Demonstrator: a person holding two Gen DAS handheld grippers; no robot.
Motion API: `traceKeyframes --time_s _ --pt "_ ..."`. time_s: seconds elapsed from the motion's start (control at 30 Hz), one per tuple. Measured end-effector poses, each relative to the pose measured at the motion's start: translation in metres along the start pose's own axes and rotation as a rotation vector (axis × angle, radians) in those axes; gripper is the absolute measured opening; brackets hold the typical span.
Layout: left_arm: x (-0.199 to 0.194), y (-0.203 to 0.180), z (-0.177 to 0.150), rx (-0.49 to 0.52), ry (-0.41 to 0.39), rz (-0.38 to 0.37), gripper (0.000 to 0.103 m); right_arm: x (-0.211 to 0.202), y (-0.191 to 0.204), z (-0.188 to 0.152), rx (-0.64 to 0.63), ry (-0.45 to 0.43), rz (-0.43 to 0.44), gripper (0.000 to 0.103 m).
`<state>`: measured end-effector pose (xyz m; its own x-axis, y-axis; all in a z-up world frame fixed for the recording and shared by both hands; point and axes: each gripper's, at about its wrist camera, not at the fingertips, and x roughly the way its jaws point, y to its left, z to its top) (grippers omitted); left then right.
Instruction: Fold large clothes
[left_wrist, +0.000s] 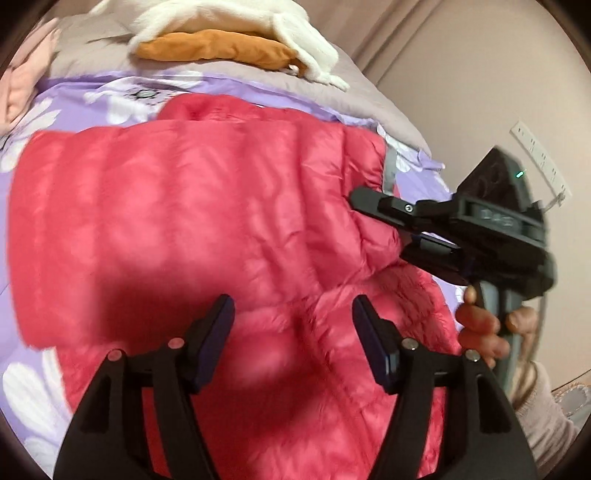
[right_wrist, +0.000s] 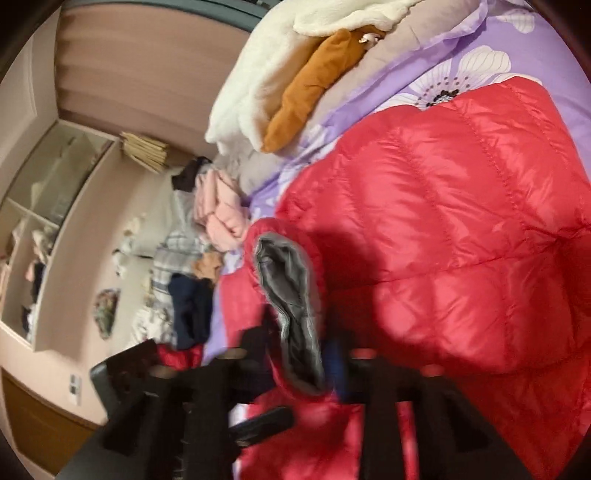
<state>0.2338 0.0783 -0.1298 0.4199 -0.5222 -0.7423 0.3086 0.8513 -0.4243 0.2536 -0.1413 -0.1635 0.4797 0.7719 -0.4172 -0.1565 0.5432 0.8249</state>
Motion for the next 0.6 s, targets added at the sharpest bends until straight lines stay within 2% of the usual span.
traceKeyframes --time_s 0.13,0.27,0.43,0.6 --pt "-0.047 0.024 -0.006 -0.056 -0.093 0.012 0.066 -0.012 -0.003 0.003 0.005 -0.043 -0.002 0.014" --pt "-0.087 0.057 -0.008 -0.15 -0.202 0.126 0.073 -0.034 0.021 0.011 -0.052 -0.093 0.036 0.014" --pt "-0.105 0.083 -0.013 -0.253 -0.239 0.164 0.073 -0.065 0.047 0.019 -0.071 -0.181 0.102 0.014" --pt "-0.105 0.084 -0.011 -0.261 -0.241 0.171 0.073 -0.088 0.037 0.004 -0.013 -0.172 0.111 0.014"
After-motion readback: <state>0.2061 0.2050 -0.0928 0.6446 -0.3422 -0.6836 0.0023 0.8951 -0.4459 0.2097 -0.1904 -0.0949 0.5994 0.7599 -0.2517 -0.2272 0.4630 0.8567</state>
